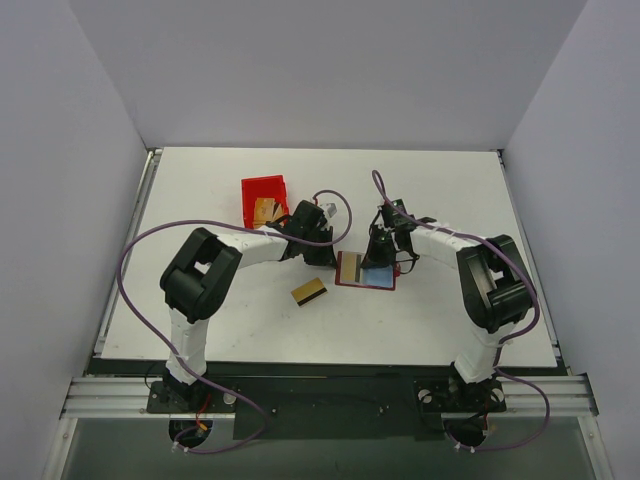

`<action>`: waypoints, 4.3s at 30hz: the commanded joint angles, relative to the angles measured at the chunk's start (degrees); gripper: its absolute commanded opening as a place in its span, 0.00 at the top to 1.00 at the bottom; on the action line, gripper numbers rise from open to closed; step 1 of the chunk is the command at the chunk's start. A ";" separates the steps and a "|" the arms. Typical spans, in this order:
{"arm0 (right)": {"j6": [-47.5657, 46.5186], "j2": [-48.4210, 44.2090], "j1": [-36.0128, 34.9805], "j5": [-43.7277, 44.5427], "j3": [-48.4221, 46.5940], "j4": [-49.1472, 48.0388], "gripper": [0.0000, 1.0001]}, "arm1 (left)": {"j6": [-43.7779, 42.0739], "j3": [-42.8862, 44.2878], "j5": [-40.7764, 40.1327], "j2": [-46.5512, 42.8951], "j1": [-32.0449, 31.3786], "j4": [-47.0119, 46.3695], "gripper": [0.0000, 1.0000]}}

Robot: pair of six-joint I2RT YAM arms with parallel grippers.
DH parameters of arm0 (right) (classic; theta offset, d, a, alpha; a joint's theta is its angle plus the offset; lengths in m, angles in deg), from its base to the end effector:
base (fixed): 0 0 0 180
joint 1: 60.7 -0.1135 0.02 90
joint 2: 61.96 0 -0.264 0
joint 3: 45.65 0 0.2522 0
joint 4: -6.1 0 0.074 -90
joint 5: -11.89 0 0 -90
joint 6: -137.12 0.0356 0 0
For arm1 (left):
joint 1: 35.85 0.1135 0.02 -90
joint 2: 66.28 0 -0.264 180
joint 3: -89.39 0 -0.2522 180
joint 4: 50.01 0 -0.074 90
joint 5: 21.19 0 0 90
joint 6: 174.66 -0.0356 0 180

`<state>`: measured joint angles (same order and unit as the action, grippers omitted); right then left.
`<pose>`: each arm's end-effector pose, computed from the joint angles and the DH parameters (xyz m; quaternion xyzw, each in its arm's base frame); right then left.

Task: Put the credit cards into the card holder
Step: Insert the credit card into the card holder, then move the credit card to the corner of the board.

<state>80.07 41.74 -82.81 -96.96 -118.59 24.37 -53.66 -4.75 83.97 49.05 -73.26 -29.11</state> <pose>0.3383 0.1499 0.1597 0.0302 0.9254 0.2956 0.2352 0.3292 -0.2635 0.1446 0.0968 0.9286 -0.2915 0.2081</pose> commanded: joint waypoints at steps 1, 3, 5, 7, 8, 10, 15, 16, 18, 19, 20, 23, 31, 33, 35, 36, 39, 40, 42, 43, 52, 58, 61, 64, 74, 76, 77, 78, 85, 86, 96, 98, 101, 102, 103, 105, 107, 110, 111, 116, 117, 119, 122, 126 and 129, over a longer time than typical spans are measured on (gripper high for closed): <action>-0.07 -2.53 0.40 2.59 0.38 2.07 1.00 | -0.50 1.65 0.84 1.04 -0.12 0.42 1.00; -0.34 -2.97 0.22 3.47 0.38 2.95 1.00 | -0.51 1.65 0.75 0.95 -0.12 0.51 1.00; -0.87 -3.15 0.14 4.43 0.12 3.74 1.00 | -0.51 1.65 0.75 1.04 -0.12 0.51 1.00; -1.48 -3.15 -0.04 5.14 -0.32 4.62 1.00 | -0.51 1.73 0.92 1.04 -0.12 0.51 1.00; -1.75 -2.98 -0.21 5.75 -0.85 5.41 1.00 | -0.51 1.82 0.84 1.13 -0.12 0.51 1.00; -2.10 -2.54 -0.56 6.37 -1.38 6.29 1.00 | -0.51 1.73 0.84 1.13 -0.12 0.51 1.00; -2.36 -3.42 -1.27 7.60 -1.29 6.82 1.00 | -0.59 1.47 0.75 1.04 -0.03 0.42 1.00; -2.28 -3.77 -1.27 7.60 -1.47 6.91 1.00 | -0.59 1.47 0.75 1.04 -0.12 0.51 1.00; -2.45 -4.47 -1.36 7.60 -1.47 6.82 1.00 | -0.59 1.64 0.75 1.13 -0.12 0.51 1.00; -2.63 -4.91 -1.53 7.69 -1.38 6.91 1.00 | -0.59 1.56 0.84 1.13 -0.12 0.51 1.00; -2.80 -5.35 -1.53 7.86 -1.55 6.91 1.00 | -0.59 1.47 0.84 1.04 -0.12 0.51 1.00; -3.24 -6.05 -1.80 8.83 -1.90 7.79 1.00 | -0.59 1.47 0.75 0.95 -0.12 0.42 1.00; -5.87 -7.55 -3.90 6.29 -2.26 6.13 1.00 | -0.77 1.03 -2.14 -2.73 -0.12 1.65 1.00; -6.75 -7.72 -4.95 5.32 -2.43 5.42 1.00 | -0.95 0.16 -5.65 -5.18 -0.03 2.35 1.00; -7.37 -7.90 -5.92 3.48 -2.43 4.28 1.00 | -0.86 -1.24 -8.20 -7.64 0.06 2.79 1.00; -7.46 -7.99 -6.36 2.34 -2.43 3.32 1.00 | -0.77 -2.30 -9.08 -8.36 0.23 3.06 1.00; -7.72 -7.46 -7.51 0.22 -2.78 1.38 1.00 | -0.59 -4.41 -13.91 -12.31 0.58 4.63 1.00; -7.64 -7.20 -8.29 -0.04 -3.05 1.11 1.00 | -0.42 -5.20 -14.62 -13.10 0.67 5.25 1.00; -7.46 -5.53 -9.17 -0.22 -4.89 1.02 1.00 | -0.24 -6.26 -17.52 -14.60 0.76 7.01 1.00; -7.03 -4.13 -9.35 -0.22 -5.33 1.02 1.00 | -0.07 -6.53 -19.10 -15.39 0.84 8.23 1.00; -3.33 3.87 -12.08 -2.42 -9.03 -0.47 1.00 | 2.30 -13.11 -24.21 -18.82 0.76 11.85 1.00; -1.40 6.42 -12.08 -2.33 -8.32 -1.00 1.00 | 3.54 -17.42 -23.42 -21.46 0.85 10.80 1.00; -0.96 7.39 -12.08 -3.73 -8.50 -1.09 1.00 | 3.28 -18.83 -22.46 -22.07 0.76 9.57 1.00; -0.69 8.09 -12.17 -4.35 -8.32 -1.09 1.00 | 2.75 -19.62 -19.74 -21.55 0.76 6.67 1.00; 0.36 8.80 -12.26 -7.33 -5.78 -2.93 1.00 | 3.27 -23.05 -15.16 -21.81 0.23 4.20 1.00; 0.62 9.06 -12.26 -7.78 -5.16 -3.46 1.00 | 3.45 -23.84 -15.16 -22.16 0.06 4.03 1.00; 0.62 9.15 -12.34 -7.87 -4.81 -3.46 1.00 | 3.54 -24.28 -15.16 -22.34 -0.03 3.85 1.00; 0.71 9.33 -12.61 -7.87 -4.55 -3.55 1.00 | 3.80 -24.80 -15.16 -22.43 -0.21 3.76 1.00; 1.68 8.63 -13.84 -8.48 -2.00 -5.64 1.00 | 5.03 -27.88 -13.58 -24.36 -1.18 2.62 1.00; 1.68 8.62 -14.19 -8.48 -1.39 -6.00 1.00 | 5.29 -28.41 -13.58 -24.71 -1.44 2.62 1.00; 2.56 7.04 -16.12 -8.57 3.27 -8.64 1.00 | 7.84 -34.30 -14.63 -31.12 -2.58 1.83 1.00; 2.73 6.69 -16.56 -8.48 4.07 -9.08 1.00 | 8.45 -35.27 -16.02 -32.09 -3.28 1.83 1.00; 3.00 5.99 -17.44 -8.48 5.47 -10.05 1.00 | 9.25 -36.49 -16.83 -33.06 -4.69 1.92 1.00; 3.17 5.64 -17.53 -8.48 5.82 -10.31 1.00 | 9.51 -36.76 -17.00 -33.41 -4.95 2.18 1.00; 3.17 5.55 -17.97 -8.57 6.26 -10.66 1.00 | 9.86 -37.20 -17.35 -33.50 -5.65 2.18 1.00; 3.17 5.46 -18.49 -8.57 6.70 -10.93 1.00 | 10.48 -37.81 -17.97 -34.11 -6.79 2.53 1.00; 3.17 5.20 -19.02 -8.75 7.41 -11.37 1.00 | 11.27 -38.17 -18.76 -34.91 -8.11 3.32 1.00; 3.00 4.15 -19.73 -9.01 8.29 -11.63 1.00 | 12.15 -38.87 -20.60 -36.57 -10.05 5.07 1.00; 3.00 3.97 -19.81 -9.27 8.81 -11.72 1.00 | 12.67 -39.31 -20.78 -37.19 -10.31 5.60 1.00; 1.51 2.04 -20.60 -9.54 10.39 -9.70 1.00 | 15.04 -42.29 -22.54 -41.23 -11.98 7.63 1.00; 1.33 1.86 -20.69 -9.54 10.75 -9.53 1.00 | 15.49 -42.65 -22.63 -42.37 -12.16 7.89 1.00; 1.15 1.07 -20.87 -9.89 11.63 -9.61 1.00 | 16.36 -43.97 -22.89 -43.69 -12.86 8.07 1.00; 0.98 0.98 -21.13 -10.85 12.33 -9.87 1.00 | 17.60 -45.63 -23.24 -45.01 -13.74 8.07 1.00; 1.24 1.50 -21.92 -11.03 12.33 -10.22 1.00 | 18.21 -46.26 -23.68 -45.28 -14.53 7.54 1.00; 1.68 1.77 -22.54 -11.38 12.33 -10.75 1.00 | 18.39 -46.08 -23.68 -44.75 -15.23 7.10 1.00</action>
<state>83.83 42.15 -103.68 -110.71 -108.54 7.02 -36.19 -49.82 61.28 3.69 -87.37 -24.45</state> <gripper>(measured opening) 0.001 0.021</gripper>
